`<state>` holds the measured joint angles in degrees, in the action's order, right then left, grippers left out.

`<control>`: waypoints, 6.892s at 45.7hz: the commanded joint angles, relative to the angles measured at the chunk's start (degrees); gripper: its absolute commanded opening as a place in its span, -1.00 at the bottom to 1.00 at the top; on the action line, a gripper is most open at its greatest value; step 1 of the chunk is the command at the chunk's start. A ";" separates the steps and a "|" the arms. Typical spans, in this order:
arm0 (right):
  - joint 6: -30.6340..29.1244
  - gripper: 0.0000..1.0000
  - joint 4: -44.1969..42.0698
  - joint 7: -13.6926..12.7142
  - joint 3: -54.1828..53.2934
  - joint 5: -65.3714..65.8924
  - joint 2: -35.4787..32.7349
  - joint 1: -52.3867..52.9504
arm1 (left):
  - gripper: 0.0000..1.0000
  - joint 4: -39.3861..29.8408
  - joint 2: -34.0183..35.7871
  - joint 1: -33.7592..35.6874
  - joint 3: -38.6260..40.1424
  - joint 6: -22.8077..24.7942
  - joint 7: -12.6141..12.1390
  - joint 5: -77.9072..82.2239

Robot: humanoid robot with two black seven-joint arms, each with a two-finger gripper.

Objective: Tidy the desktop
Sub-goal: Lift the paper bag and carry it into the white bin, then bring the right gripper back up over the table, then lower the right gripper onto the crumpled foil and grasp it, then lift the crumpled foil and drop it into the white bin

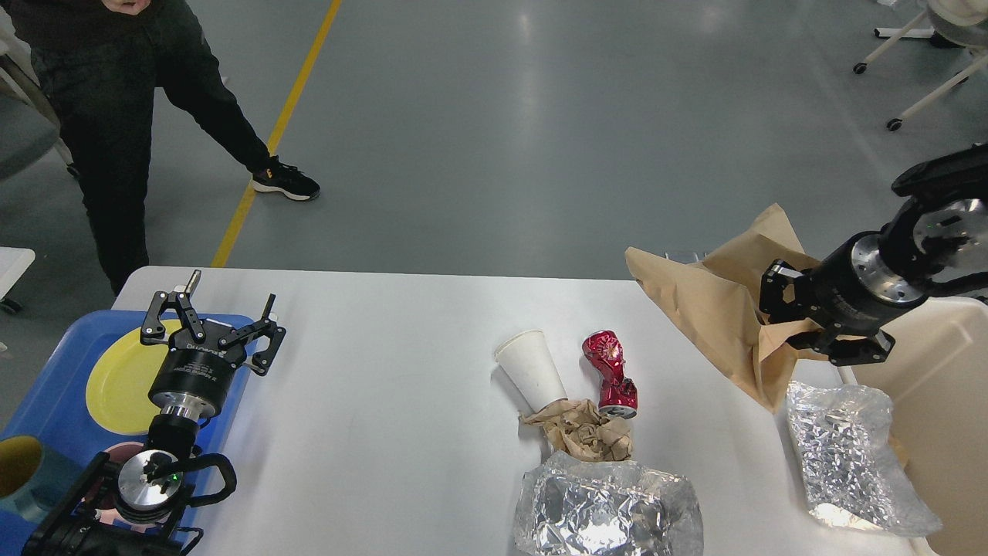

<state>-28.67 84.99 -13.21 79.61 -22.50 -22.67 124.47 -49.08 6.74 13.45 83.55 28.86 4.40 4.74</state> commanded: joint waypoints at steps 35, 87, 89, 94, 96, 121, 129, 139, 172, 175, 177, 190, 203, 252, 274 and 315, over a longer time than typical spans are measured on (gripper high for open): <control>-5.43 -1.00 -22.39 0.38 7.50 18.02 -25.04 -6.06 | 0.93 0.03 -0.06 0.00 -0.06 -0.03 0.00 0.01; 25.15 -0.79 -84.99 0.02 -33.29 16.70 1.67 -95.12 | 0.93 0.03 -0.06 0.00 0.03 -0.03 0.00 0.01; 25.68 -0.18 -84.90 0.11 -33.21 16.70 1.67 -95.12 | 0.93 0.03 -0.06 0.00 -0.06 -0.03 0.00 0.01; 28.84 1.00 -84.72 0.11 -33.12 16.79 2.28 -95.20 | 0.93 0.03 -0.06 0.00 0.03 -0.03 0.00 0.01; 29.11 1.00 -84.37 0.11 -33.12 16.79 2.37 -95.29 | 0.93 0.03 -0.06 0.00 -0.06 -0.03 0.00 0.01; 27.62 1.00 -75.07 0.11 -33.21 17.40 -2.18 -88.10 | 0.93 0.03 -0.06 0.00 -0.06 -0.03 0.00 0.01; 21.83 1.00 -56.71 -0.50 -26.63 23.72 -8.88 -68.60 | 0.93 0.03 -0.06 0.17 -0.06 -0.03 0.00 0.01; 5.04 1.00 -38.42 -0.68 -13.97 27.16 -8.70 -38.80 | 0.93 0.03 -0.06 0.17 -0.06 -0.03 0.00 0.01; -15.89 1.00 13.19 -0.68 -11.41 26.28 -3.61 15.19 | 0.93 0.12 -0.06 0.17 -0.06 -0.03 0.00 0.01; -15.19 1.00 13.27 -0.68 -11.41 26.28 -3.17 14.84 | 0.93 0.12 -0.06 0.17 -0.06 -0.03 0.00 0.01; -14.40 1.00 13.27 -0.68 -11.50 26.28 -3.17 14.14 | 0.93 0.12 -0.06 0.17 -0.06 -0.03 0.00 0.01; -2.63 0.95 12.84 -0.68 -15.71 26.28 -2.81 -4.57 | 0.93 0.12 -0.06 0.17 -0.06 0.05 0.00 0.01; 18.99 0.94 6.16 -0.68 -19.67 26.19 4.03 -31.12 | 0.93 0.12 -0.06 0.17 -0.06 0.06 0.00 0.01; 26.21 -1.00 -7.82 -10.26 -26.35 21.80 11.69 -49.68 | 0.93 0.12 -0.06 0.17 -0.06 -0.03 0.00 0.01; 27.53 -1.00 -7.82 -12.98 -26.35 20.74 11.60 -49.94 | 0.93 0.12 -0.06 0.17 -0.06 -0.03 0.00 0.01; -11.32 -1.00 9.58 -12.54 -0.69 6.33 -3.17 12.28 | 0.93 0.12 -0.06 0.26 -0.06 -0.03 0.00 0.01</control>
<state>-38.28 93.88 -25.75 74.61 -15.13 -25.74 130.31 -48.97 6.68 13.68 83.50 28.86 4.39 4.74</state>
